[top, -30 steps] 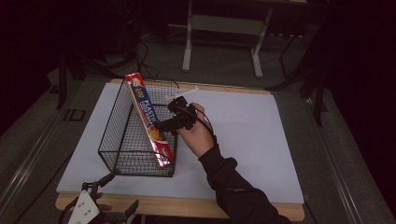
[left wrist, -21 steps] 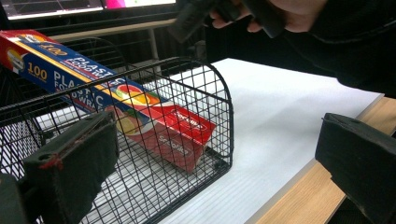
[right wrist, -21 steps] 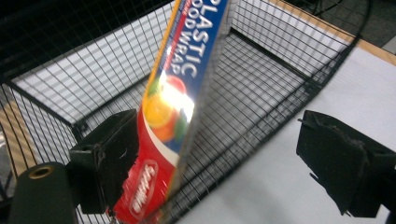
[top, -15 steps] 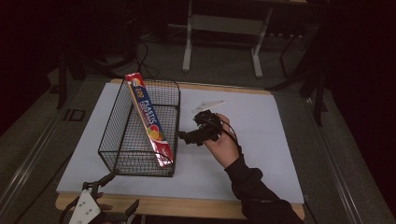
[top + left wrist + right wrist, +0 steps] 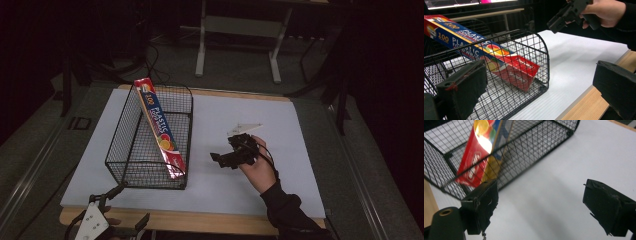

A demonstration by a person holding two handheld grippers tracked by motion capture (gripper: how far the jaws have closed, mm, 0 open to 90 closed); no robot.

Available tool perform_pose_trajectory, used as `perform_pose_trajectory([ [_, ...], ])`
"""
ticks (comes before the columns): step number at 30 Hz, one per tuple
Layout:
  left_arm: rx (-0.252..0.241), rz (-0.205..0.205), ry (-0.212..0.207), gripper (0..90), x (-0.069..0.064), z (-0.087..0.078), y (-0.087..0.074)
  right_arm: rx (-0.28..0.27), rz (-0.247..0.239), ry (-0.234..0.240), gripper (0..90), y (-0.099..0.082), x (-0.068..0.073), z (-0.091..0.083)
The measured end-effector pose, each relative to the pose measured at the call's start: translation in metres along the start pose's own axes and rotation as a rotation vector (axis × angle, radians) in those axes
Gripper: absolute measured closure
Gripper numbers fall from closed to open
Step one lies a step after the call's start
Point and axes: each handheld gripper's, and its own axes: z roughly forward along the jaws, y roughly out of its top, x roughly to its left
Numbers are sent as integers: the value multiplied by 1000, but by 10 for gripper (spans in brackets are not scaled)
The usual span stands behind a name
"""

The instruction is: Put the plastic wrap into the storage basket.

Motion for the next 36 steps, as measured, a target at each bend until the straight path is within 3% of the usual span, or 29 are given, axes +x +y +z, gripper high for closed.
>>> perform_pose_trajectory([
  [9, 2, 1, 1, 1, 0, 0, 0, -29, 11, -13, 136, -25, -7, -15],
  [15, 2, 2, 3, 1, 0, 0, 0, -23, 15, -43, 136, -42, -13, -24],
  [29, 3, 4, 4, 1, 0, 0, 0, -21, 25, -56, 136, -76, -21, -41],
  [36, 1, 5, 2, 1, 0, 0, 0, -31, 60, -81, 136, -93, -28, -57],
])
